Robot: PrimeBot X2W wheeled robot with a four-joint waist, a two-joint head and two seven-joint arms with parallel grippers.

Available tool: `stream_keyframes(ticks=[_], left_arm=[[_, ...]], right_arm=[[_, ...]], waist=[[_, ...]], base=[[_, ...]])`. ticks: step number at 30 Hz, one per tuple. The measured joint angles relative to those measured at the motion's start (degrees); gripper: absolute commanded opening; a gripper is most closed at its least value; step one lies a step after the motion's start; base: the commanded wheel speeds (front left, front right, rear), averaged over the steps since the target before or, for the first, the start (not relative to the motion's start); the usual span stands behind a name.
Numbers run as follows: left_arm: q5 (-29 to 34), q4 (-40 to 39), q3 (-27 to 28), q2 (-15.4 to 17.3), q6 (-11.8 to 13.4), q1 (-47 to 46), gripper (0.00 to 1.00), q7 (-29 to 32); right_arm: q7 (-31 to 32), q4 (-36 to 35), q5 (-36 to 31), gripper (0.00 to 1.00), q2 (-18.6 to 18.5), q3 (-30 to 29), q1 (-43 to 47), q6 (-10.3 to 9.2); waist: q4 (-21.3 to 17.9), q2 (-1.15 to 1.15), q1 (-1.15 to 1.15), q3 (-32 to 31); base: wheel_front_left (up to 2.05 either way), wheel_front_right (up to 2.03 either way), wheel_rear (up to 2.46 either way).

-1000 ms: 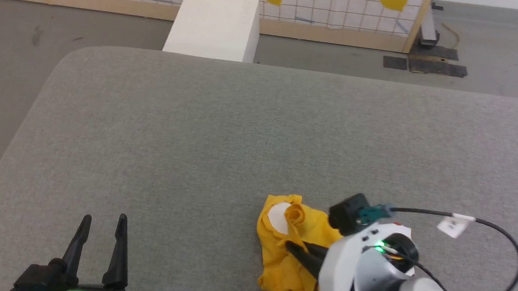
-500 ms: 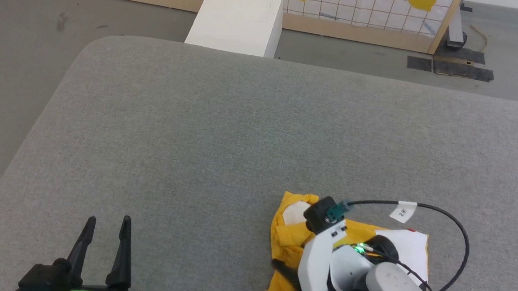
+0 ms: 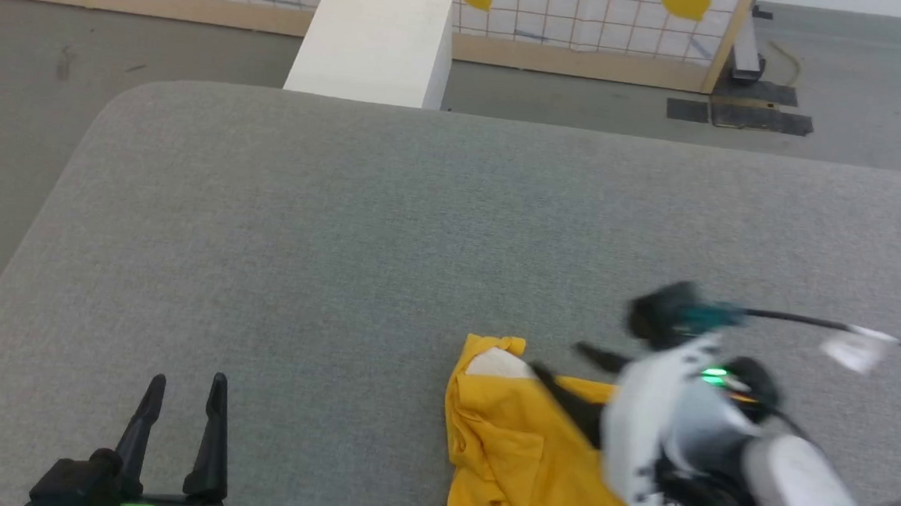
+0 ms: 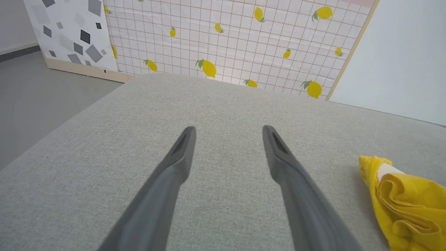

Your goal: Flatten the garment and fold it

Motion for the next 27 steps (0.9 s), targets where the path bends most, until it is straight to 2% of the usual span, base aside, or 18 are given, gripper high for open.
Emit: stream_keyframes(ticks=[5, 10, 16, 27], left_arm=[[0.16, -0.85, 0.71, -0.12, 0.0, 0.07, 1.0, 0.0], [0.57, -1.44, 1.35, -0.33, 0.0, 0.18, 1.0, 0.0], [0.57, -1.63, 1.11, -0.43, 0.0, 0.24, 1.0, 0.0], [0.13, -1.18, -0.05, 1.23, 0.0, 0.03, 1.0, 0.0]], right_arm=[[-5.57, -7.94, -5.92, 1.0, -1.01, -10.6, 8.08, -0.01], [-7.83, -12.39, -9.58, 1.0, 1.88, -18.47, 17.03, -0.01], [-5.83, -11.88, -9.29, 1.0, 3.99, -20.47, 23.19, -0.01], [-5.54, -3.35, -7.48, 1.0, 5.17, -21.93, 21.6, -0.01]], waist=[[-1.34, 0.0, 0.0, -0.25], [-2.98, 0.0, 0.0, -0.13], [-4.28, 0.0, 0.0, 0.49], [-2.34, 0.0, 0.0, 2.11]], base=[[0.0, 0.0, 0.0], [0.0, 0.0, 0.0], [0.0, 0.0, 0.0], [0.0, 0.0, 0.0]])
